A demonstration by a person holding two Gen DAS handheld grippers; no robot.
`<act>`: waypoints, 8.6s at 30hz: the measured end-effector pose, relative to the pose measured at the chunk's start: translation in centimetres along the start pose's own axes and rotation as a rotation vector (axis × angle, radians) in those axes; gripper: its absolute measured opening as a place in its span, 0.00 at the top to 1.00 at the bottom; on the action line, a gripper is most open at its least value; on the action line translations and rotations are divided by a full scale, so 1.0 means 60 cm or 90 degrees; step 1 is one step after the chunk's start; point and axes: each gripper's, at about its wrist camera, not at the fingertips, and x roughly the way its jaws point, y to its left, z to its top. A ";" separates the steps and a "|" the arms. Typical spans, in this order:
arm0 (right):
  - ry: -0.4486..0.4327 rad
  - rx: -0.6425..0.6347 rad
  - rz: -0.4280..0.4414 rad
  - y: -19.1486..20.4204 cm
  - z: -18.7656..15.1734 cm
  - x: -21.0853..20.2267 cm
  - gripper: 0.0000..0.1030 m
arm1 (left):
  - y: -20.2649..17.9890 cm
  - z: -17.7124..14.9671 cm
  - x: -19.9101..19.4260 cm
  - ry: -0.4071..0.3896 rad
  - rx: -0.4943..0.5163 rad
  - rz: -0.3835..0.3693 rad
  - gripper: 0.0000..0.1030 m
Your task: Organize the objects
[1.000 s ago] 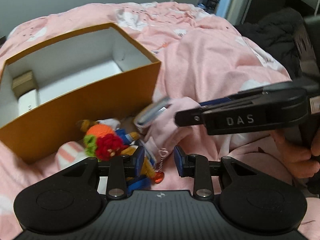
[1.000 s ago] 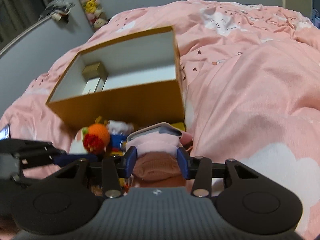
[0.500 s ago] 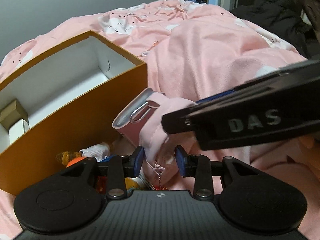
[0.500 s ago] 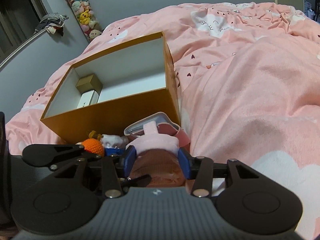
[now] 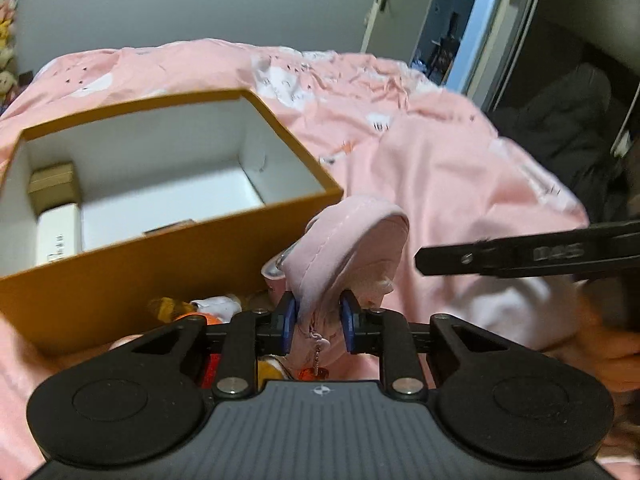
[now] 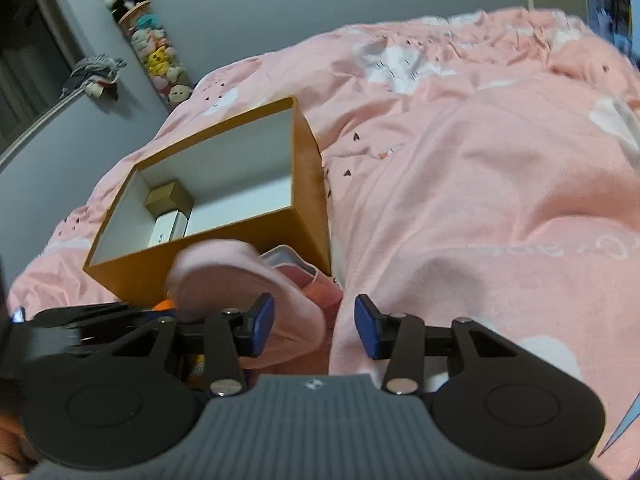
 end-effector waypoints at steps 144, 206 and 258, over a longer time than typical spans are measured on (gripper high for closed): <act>0.113 -0.242 -0.147 0.163 0.167 0.261 0.83 | 0.253 0.115 0.031 -0.017 -0.266 0.052 0.69; -0.097 -0.109 -0.153 0.084 0.112 0.119 0.49 | 0.111 0.127 0.053 -0.046 -0.135 0.117 0.39; 0.119 -0.234 -0.034 0.165 -0.076 0.132 0.54 | 0.115 -0.058 -0.058 0.064 -0.137 0.105 0.41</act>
